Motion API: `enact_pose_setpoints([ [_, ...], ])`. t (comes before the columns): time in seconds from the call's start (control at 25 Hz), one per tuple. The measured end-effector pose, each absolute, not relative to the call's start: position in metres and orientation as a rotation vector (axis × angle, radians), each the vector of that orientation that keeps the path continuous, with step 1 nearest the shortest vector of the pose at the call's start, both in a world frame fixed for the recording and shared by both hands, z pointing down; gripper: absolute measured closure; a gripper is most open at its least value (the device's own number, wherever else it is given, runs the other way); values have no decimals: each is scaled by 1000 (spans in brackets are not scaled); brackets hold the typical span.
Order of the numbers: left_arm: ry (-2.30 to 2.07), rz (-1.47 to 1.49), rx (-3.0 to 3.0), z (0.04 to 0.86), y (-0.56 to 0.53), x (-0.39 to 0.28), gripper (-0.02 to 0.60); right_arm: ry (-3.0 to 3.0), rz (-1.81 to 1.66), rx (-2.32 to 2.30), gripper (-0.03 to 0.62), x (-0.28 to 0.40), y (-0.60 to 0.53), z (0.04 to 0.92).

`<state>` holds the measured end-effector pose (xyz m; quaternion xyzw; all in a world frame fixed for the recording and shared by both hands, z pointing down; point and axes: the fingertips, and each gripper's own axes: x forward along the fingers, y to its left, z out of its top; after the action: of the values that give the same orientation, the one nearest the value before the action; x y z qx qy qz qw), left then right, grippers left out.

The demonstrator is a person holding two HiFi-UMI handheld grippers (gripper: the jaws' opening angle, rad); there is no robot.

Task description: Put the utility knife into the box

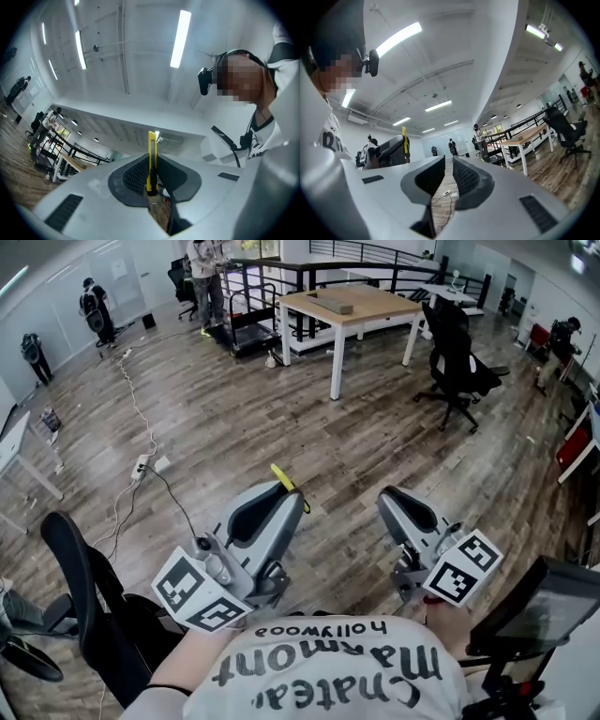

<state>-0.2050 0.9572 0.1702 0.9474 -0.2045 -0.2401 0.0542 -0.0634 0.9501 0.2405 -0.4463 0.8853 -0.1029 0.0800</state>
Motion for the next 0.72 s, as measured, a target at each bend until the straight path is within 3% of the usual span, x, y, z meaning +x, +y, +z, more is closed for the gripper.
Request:
enact_pose_setpoints([
  [0.72, -691, -694, 2811, 188, 944, -192, 530, 2657, -317, -1265, 540, -52, 935, 248],
])
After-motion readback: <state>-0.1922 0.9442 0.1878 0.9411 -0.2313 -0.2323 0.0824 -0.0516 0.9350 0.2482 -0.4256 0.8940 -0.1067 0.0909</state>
